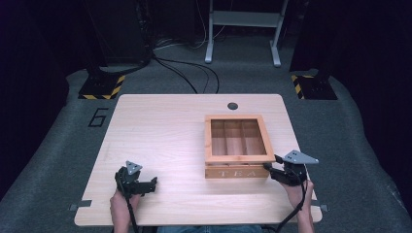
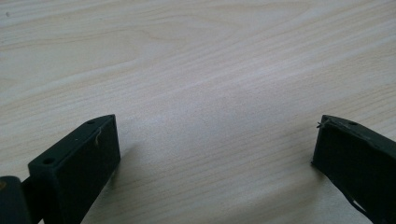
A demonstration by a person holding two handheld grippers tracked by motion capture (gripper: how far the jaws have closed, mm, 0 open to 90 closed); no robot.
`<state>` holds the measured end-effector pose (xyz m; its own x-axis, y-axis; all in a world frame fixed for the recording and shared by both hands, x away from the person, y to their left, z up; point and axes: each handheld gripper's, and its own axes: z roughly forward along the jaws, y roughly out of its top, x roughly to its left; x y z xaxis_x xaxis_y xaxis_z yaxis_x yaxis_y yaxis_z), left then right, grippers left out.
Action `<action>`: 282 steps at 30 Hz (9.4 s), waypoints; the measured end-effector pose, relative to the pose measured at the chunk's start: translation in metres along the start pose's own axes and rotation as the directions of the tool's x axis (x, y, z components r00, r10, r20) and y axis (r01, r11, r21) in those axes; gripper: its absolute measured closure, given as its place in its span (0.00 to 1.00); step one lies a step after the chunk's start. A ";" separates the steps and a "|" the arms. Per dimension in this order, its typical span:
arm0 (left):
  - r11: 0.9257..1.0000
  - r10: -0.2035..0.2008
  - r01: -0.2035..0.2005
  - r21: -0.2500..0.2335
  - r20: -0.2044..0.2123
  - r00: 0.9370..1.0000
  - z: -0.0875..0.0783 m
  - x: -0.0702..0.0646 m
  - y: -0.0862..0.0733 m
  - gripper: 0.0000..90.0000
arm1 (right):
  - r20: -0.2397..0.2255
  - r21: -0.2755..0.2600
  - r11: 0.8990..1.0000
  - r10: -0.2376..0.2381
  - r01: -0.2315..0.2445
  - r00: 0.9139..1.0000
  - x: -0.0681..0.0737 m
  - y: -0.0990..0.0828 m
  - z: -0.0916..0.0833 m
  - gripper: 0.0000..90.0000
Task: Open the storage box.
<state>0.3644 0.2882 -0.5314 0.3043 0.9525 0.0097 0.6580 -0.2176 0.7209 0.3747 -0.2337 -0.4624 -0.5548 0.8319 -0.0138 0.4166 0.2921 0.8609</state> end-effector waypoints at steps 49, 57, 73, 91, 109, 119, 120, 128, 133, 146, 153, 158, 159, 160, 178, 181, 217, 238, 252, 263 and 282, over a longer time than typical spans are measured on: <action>1.000 0.004 -0.004 -0.010 -0.009 1.000 0.000 -0.001 0.000 0.00 | 0.107 -0.237 0.971 0.048 -0.022 0.993 -0.020 0.068 0.005 0.62; 1.000 0.001 -0.001 -0.011 -0.008 1.000 0.000 -0.001 0.000 0.00 | 0.100 -0.228 0.973 0.042 -0.018 0.994 -0.026 0.079 0.005 0.64; 1.000 0.004 -0.004 -0.010 -0.009 1.000 0.000 -0.001 0.000 0.00 | 0.068 -0.237 0.970 0.065 -0.047 0.996 -0.036 0.094 0.007 0.65; 1.000 -0.001 0.001 -0.006 -0.003 1.000 0.000 0.000 0.000 0.00 | 0.028 -0.193 0.979 0.070 -0.063 0.997 -0.051 0.119 0.010 0.65; 1.000 0.003 -0.004 -0.009 -0.008 1.000 0.000 0.000 0.000 0.00 | 0.005 -0.146 0.986 0.079 -0.078 0.997 -0.063 0.142 0.015 0.66; 1.000 0.003 -0.003 -0.011 -0.009 1.000 0.000 -0.001 0.000 0.00 | -0.006 -0.131 0.988 0.087 -0.087 0.996 -0.068 0.148 0.017 0.66; 1.000 0.003 -0.004 -0.011 -0.010 1.000 0.000 -0.001 0.000 0.00 | -0.007 -0.131 0.987 0.092 -0.092 0.996 -0.068 0.148 0.017 0.66; 1.000 0.005 -0.005 -0.011 -0.011 1.000 0.000 -0.001 0.000 0.00 | -0.007 -0.130 0.987 0.090 -0.090 0.996 -0.068 0.148 0.017 0.66; 1.000 0.003 -0.004 -0.011 -0.010 1.000 0.000 -0.001 0.000 0.00 | -0.006 -0.131 0.988 0.088 -0.088 0.996 -0.068 0.148 0.018 0.66; 1.000 0.005 -0.006 -0.012 -0.012 1.000 0.000 -0.001 0.000 0.00 | -0.004 -0.131 0.988 0.086 -0.086 0.996 -0.067 0.148 0.017 0.66; 1.000 0.006 -0.006 -0.012 -0.012 1.000 0.000 -0.001 0.000 0.00 | -0.003 -0.133 0.988 0.081 -0.081 0.997 -0.068 0.147 0.018 0.66; 1.000 0.003 -0.003 -0.012 -0.010 1.000 0.000 -0.001 0.000 0.00 | -0.004 -0.135 0.988 0.079 -0.079 0.997 -0.068 0.147 0.018 0.66; 1.000 0.003 -0.003 -0.011 -0.010 1.000 0.000 -0.001 0.000 0.00 | -0.004 -0.135 0.988 0.079 -0.079 0.997 -0.068 0.147 0.018 0.66; 1.000 0.005 -0.005 -0.010 -0.011 1.000 0.000 -0.001 0.000 0.00 | -0.004 -0.135 0.988 0.079 -0.079 0.997 -0.068 0.147 0.018 0.66; 1.000 0.003 -0.003 -0.004 -0.005 1.000 0.000 0.000 0.000 0.00 | -0.002 -0.132 0.988 0.083 -0.082 0.997 -0.067 0.147 0.017 0.66; 1.000 0.003 -0.003 -0.004 -0.005 1.000 0.000 0.000 0.000 0.00 | -0.003 -0.132 0.988 0.082 -0.082 0.997 -0.067 0.147 0.017 0.66; 1.000 0.005 -0.005 -0.012 -0.011 1.000 0.000 -0.001 0.000 0.00 | 0.003 -0.138 0.988 0.076 -0.075 0.997 -0.067 0.147 0.018 0.66; 1.000 0.006 -0.007 -0.012 -0.012 1.000 0.000 -0.001 0.000 0.00 | 0.004 -0.136 0.988 0.078 -0.077 0.997 -0.067 0.147 0.018 0.66; 1.000 0.003 -0.003 -0.009 -0.007 1.000 0.000 0.000 0.000 0.00 | 0.005 -0.134 0.988 0.071 -0.069 0.997 -0.067 0.147 0.018 0.66; 1.000 0.003 -0.003 -0.004 -0.005 1.000 0.000 0.000 0.000 0.00 | 0.005 -0.134 0.989 0.069 -0.067 0.998 -0.067 0.147 0.018 0.67; 1.000 0.003 -0.003 -0.004 -0.005 1.000 0.000 0.000 0.000 0.00 | 0.007 -0.134 0.989 0.071 -0.069 0.997 -0.067 0.147 0.017 0.66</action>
<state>0.3643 0.2880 -0.5318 0.3024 0.9530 0.0156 0.6543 -0.2195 0.7237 0.4853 -0.2381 -0.3438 -0.5188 0.8538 0.0438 0.3536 0.1676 0.9203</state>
